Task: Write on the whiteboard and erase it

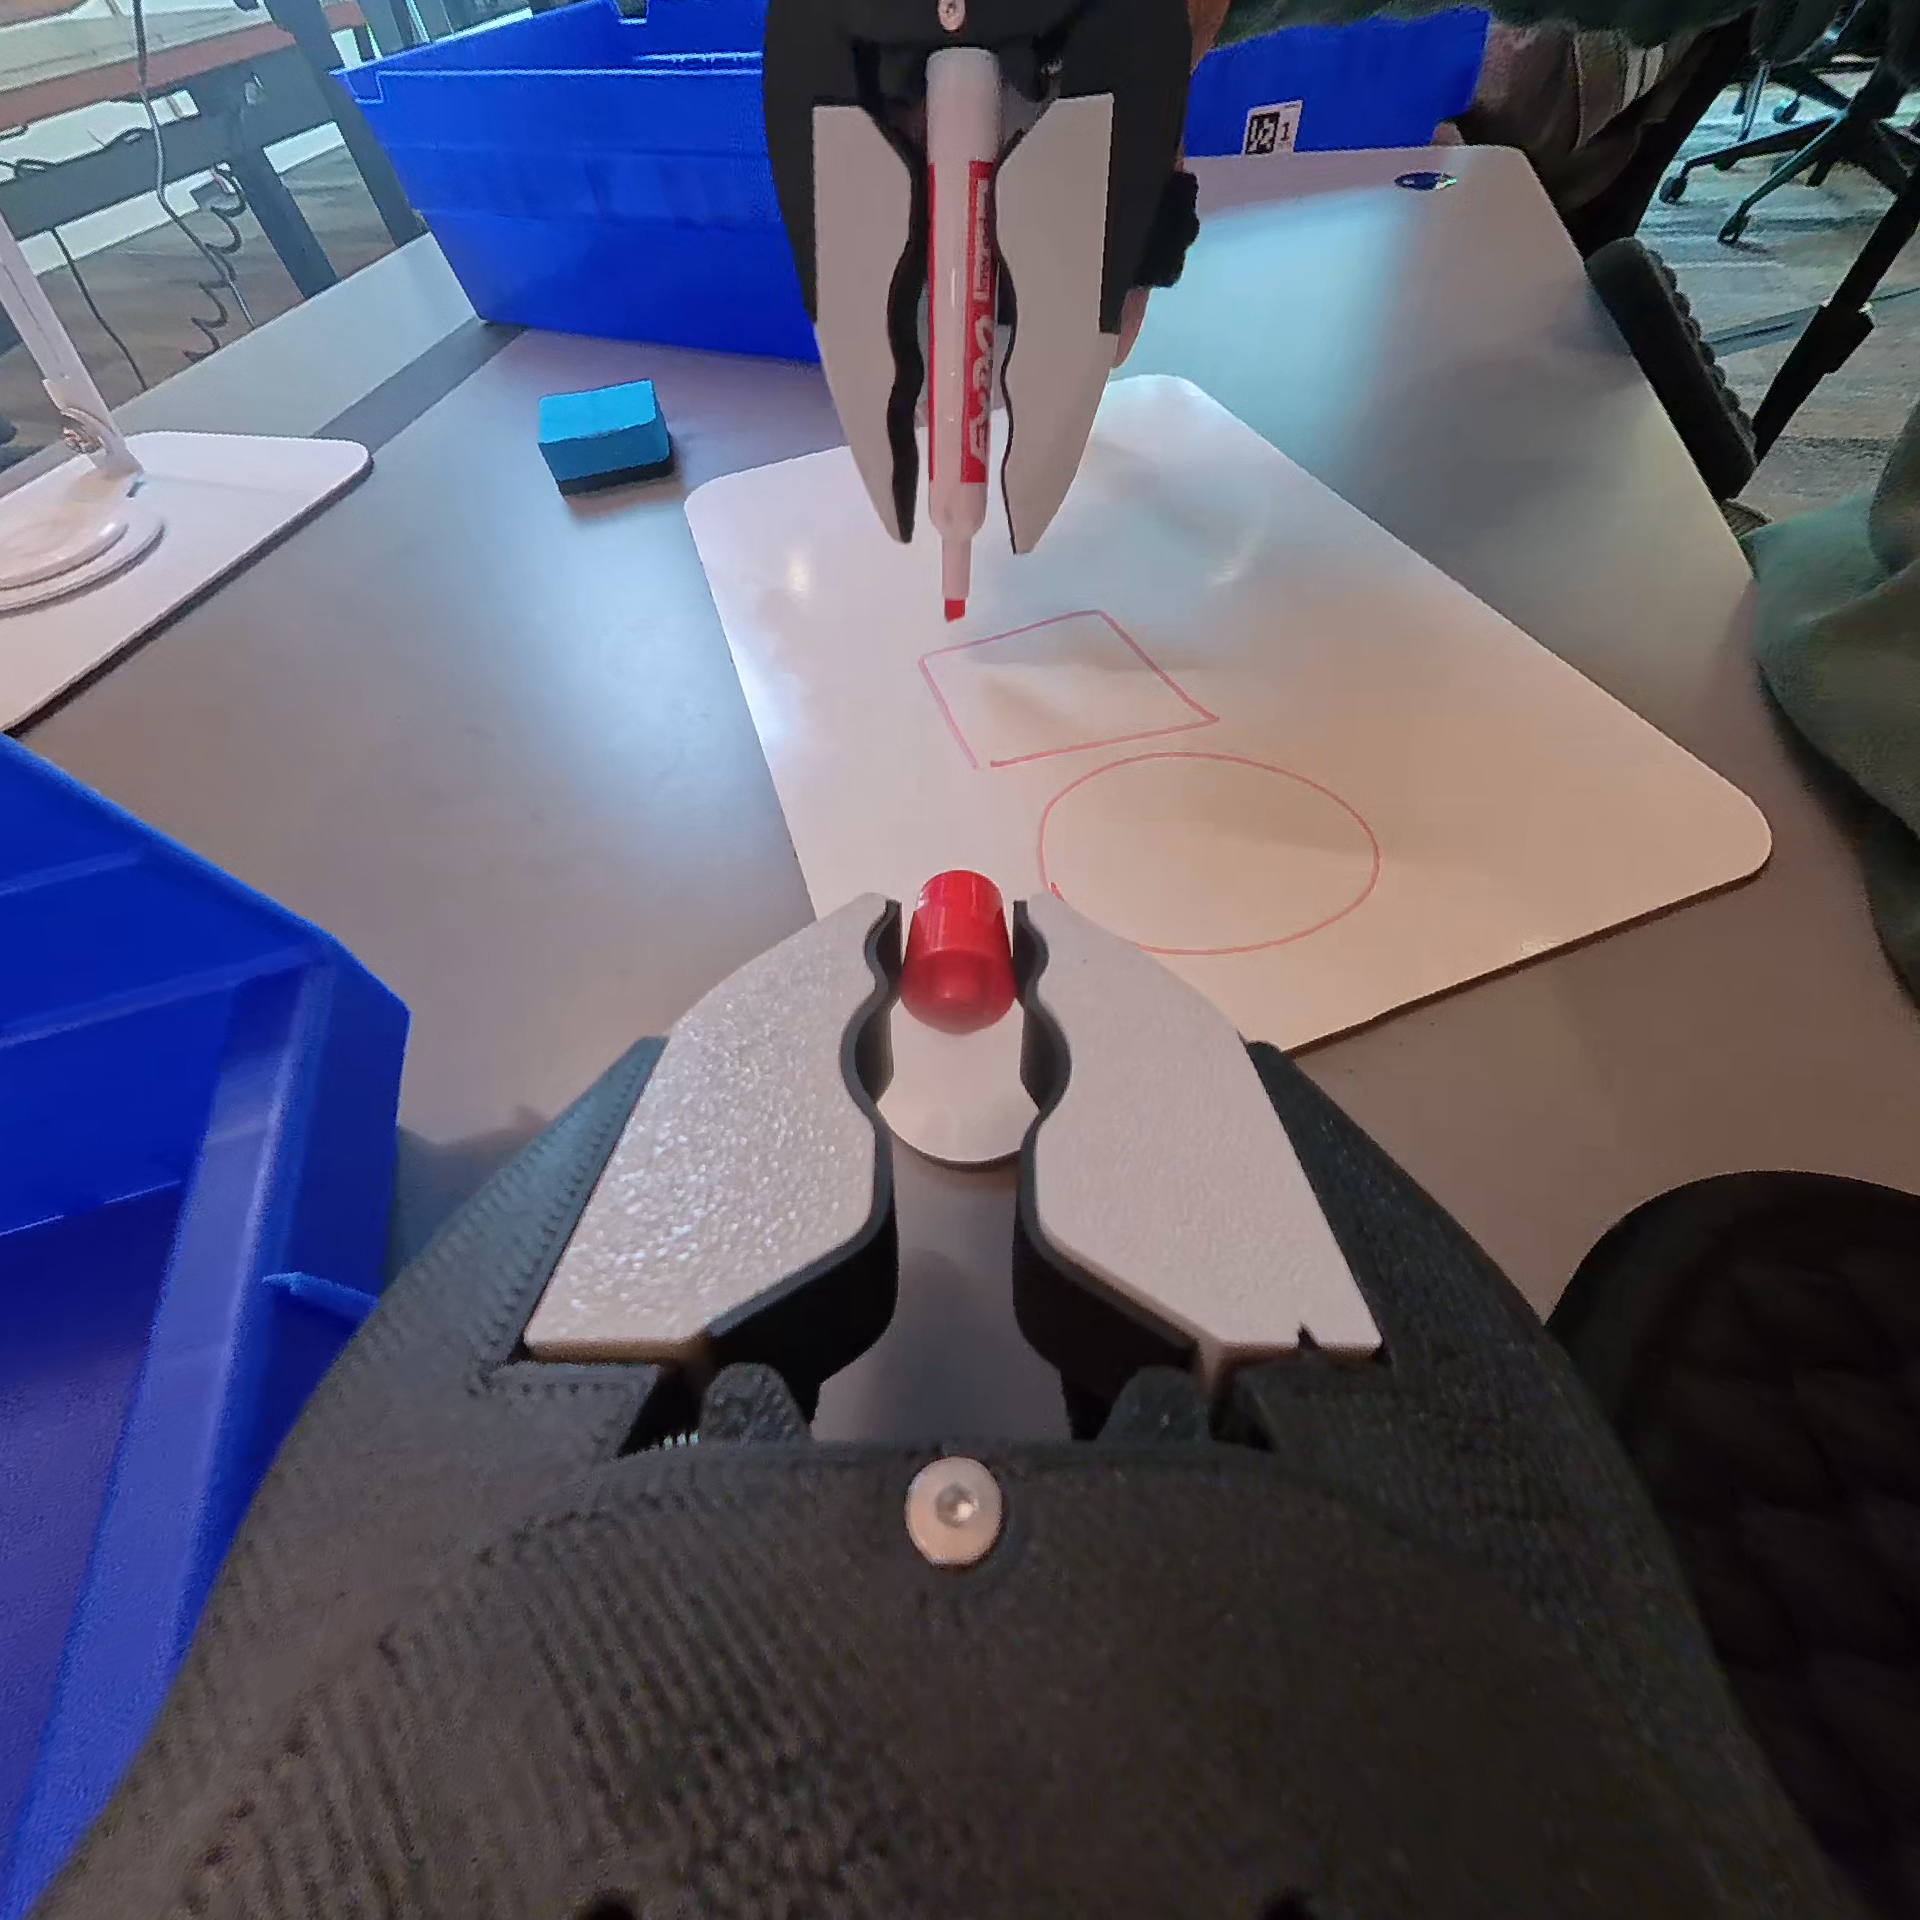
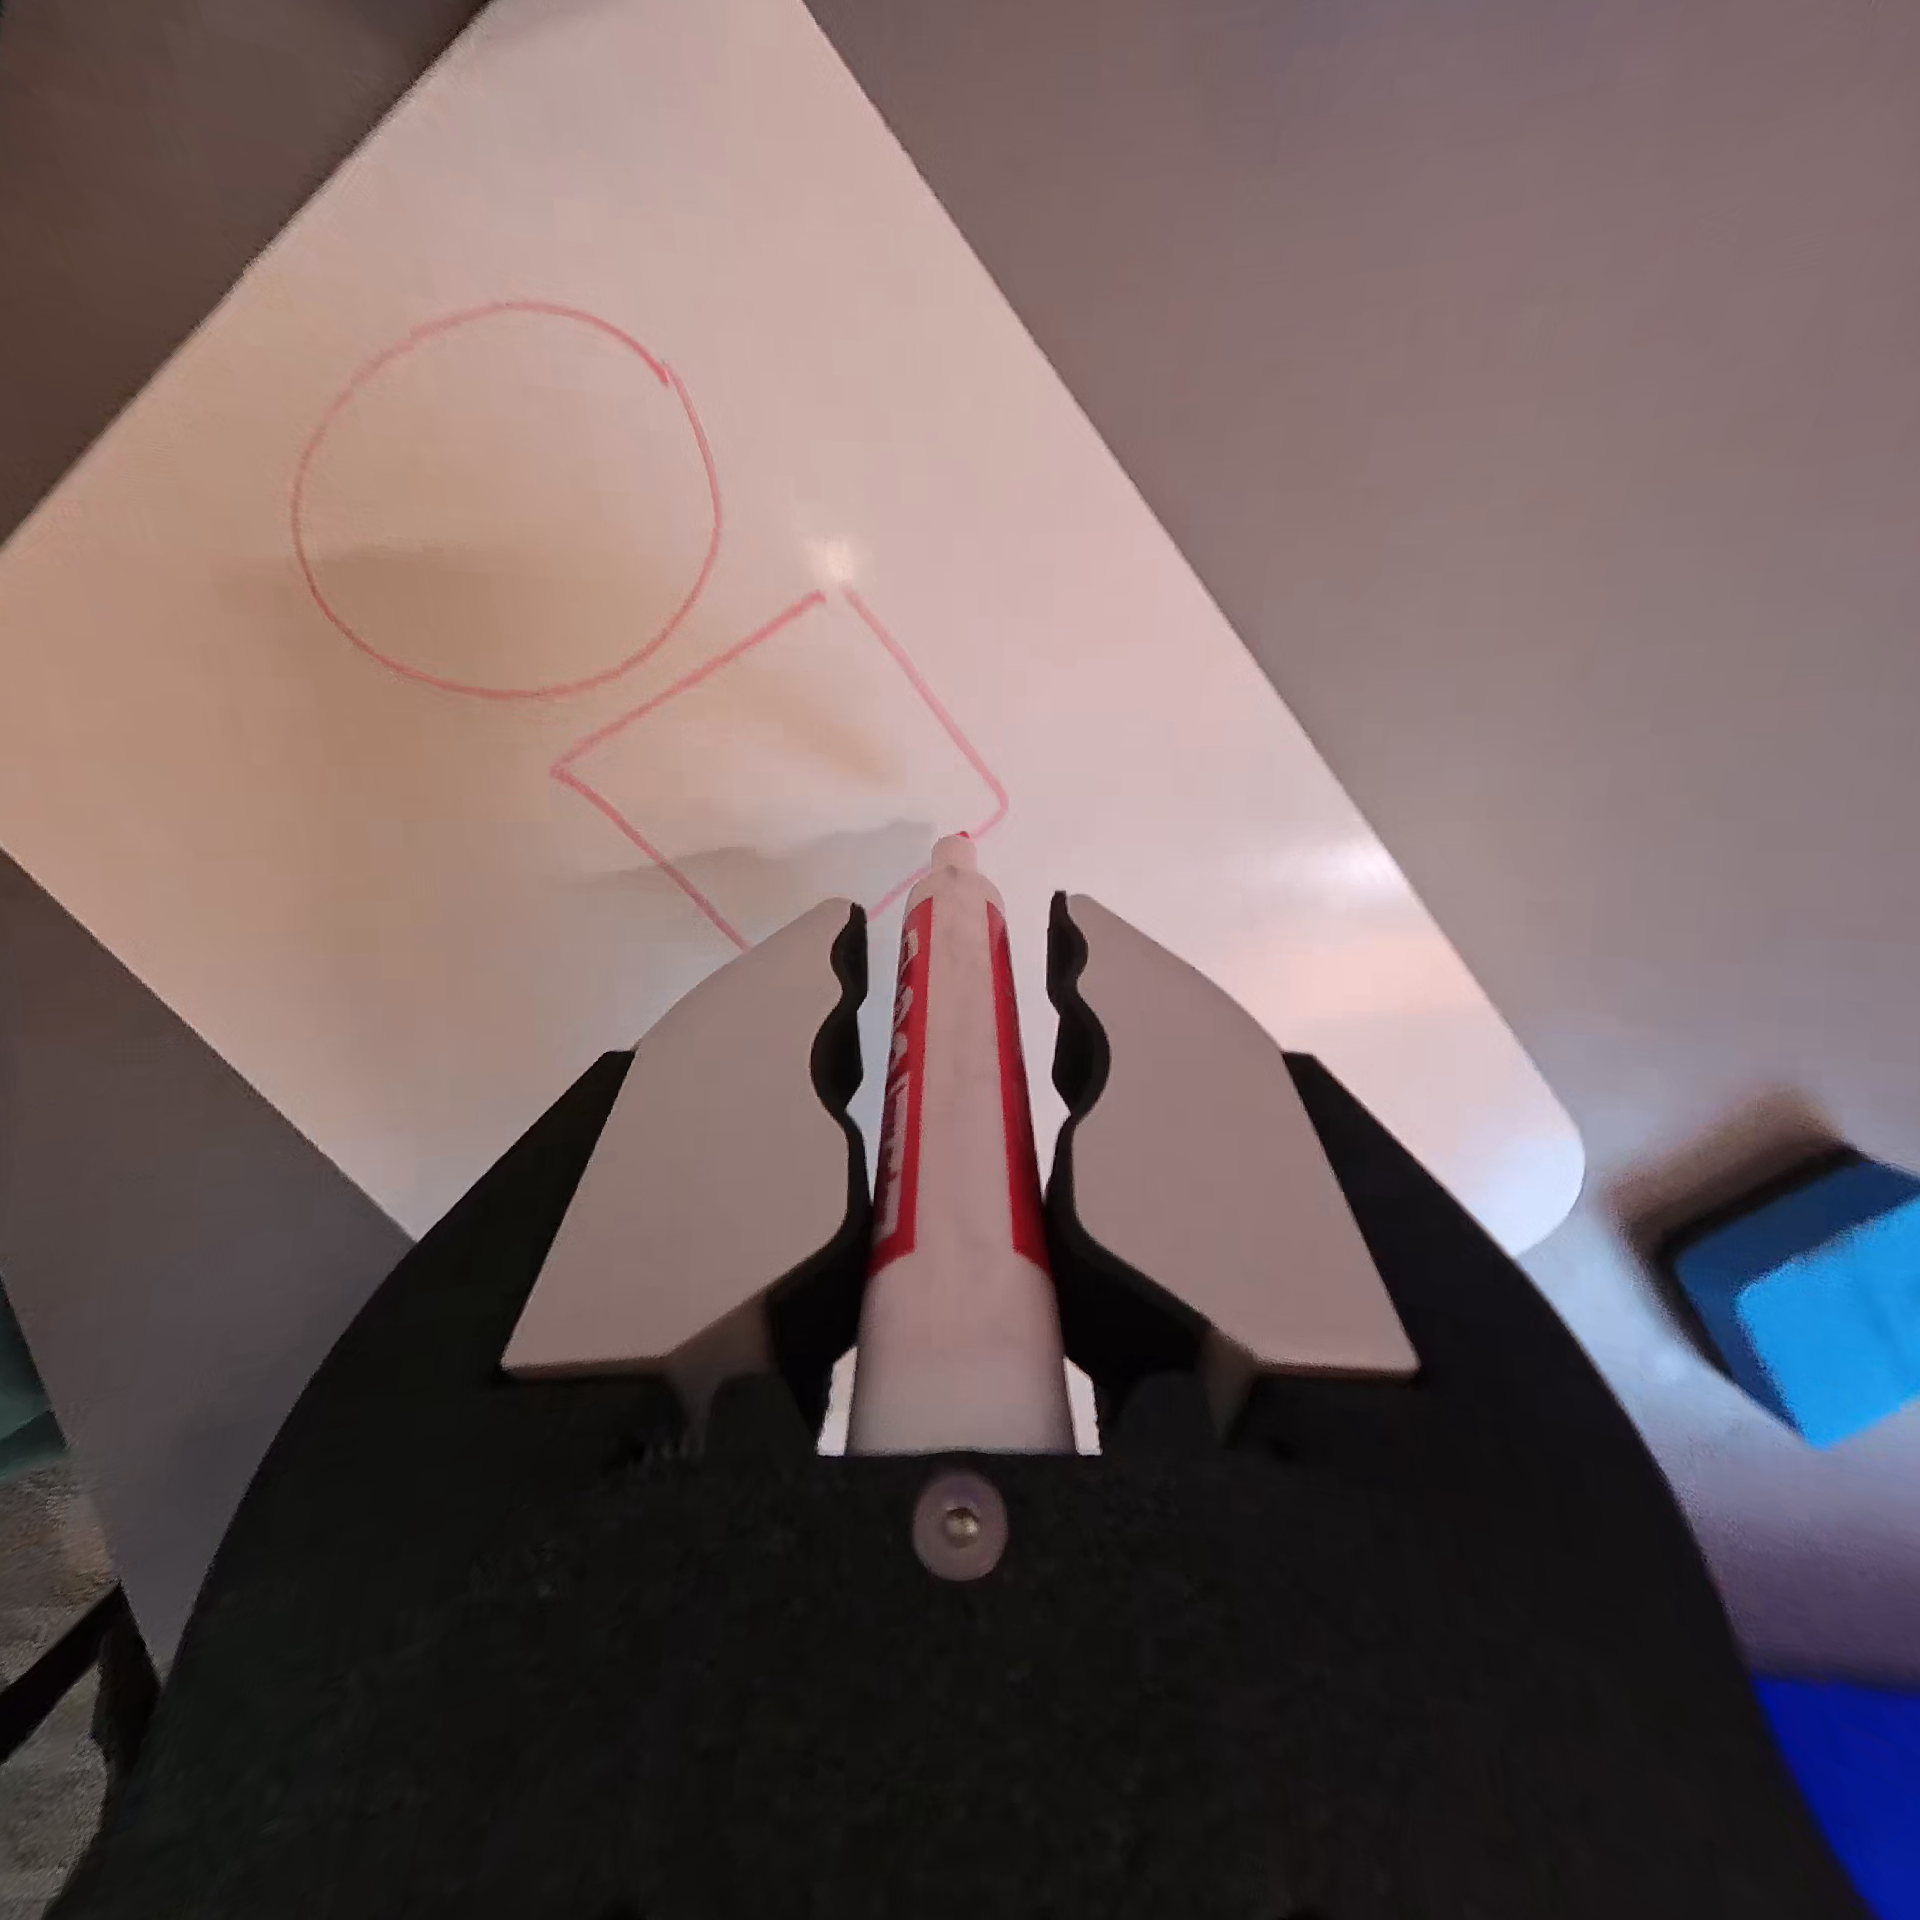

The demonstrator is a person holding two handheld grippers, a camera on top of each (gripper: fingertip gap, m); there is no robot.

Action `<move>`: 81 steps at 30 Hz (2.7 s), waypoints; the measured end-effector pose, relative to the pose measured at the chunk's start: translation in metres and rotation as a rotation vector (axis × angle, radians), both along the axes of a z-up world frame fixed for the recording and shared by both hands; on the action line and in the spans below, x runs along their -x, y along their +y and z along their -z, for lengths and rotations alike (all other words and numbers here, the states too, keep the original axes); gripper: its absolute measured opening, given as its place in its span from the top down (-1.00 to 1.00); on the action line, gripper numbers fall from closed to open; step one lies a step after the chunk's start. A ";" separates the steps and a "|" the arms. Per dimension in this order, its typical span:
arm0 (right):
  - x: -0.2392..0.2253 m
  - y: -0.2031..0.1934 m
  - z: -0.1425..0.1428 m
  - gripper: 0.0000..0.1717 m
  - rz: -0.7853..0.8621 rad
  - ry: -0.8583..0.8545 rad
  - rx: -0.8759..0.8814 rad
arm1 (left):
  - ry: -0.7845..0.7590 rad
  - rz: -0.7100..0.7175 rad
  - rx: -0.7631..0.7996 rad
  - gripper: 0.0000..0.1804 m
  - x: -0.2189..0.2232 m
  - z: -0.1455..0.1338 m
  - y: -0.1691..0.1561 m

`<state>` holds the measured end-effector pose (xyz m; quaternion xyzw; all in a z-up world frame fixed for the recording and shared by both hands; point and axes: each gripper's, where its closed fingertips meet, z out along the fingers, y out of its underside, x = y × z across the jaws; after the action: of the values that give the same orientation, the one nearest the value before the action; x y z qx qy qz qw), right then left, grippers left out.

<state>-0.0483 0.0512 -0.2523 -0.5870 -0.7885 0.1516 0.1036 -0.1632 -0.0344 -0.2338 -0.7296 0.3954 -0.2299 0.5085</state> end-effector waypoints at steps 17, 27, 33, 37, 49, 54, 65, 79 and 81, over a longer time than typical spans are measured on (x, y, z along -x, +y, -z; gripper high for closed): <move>-0.039 0.021 0.011 0.59 0.077 -0.048 -0.071 | 0.000 -0.010 0.002 0.78 0.001 0.001 0.002; -0.030 0.025 0.004 0.59 0.108 0.022 -0.050 | -0.002 -0.014 0.004 0.78 0.002 0.000 0.002; -0.029 0.023 0.012 0.59 0.097 -0.003 -0.057 | 0.002 -0.009 0.002 0.78 0.001 0.001 0.001; -0.044 0.033 0.011 0.59 0.127 -0.033 -0.089 | 0.001 -0.009 0.003 0.78 0.001 0.001 0.001; -0.052 0.012 0.006 0.59 0.081 -0.037 -0.028 | 0.000 -0.013 0.004 0.78 0.001 0.001 0.002; -0.051 0.054 0.000 0.59 0.166 -0.006 -0.085 | 0.001 -0.013 0.003 0.78 0.001 0.001 0.002; -0.040 0.077 0.011 0.59 0.182 -0.043 -0.094 | 0.003 -0.012 0.003 0.78 0.001 0.001 0.002; -0.067 0.023 0.011 0.59 0.129 -0.117 -0.021 | 0.005 -0.013 0.002 0.78 0.000 0.001 0.002; -0.075 0.042 0.010 0.59 0.164 -0.133 -0.058 | 0.007 -0.016 -0.001 0.78 0.000 0.001 0.002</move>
<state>0.0264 0.0933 -0.2628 -0.6552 -0.7468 0.0806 0.0802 -0.1631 -0.0321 -0.2352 -0.7333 0.3914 -0.2228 0.5094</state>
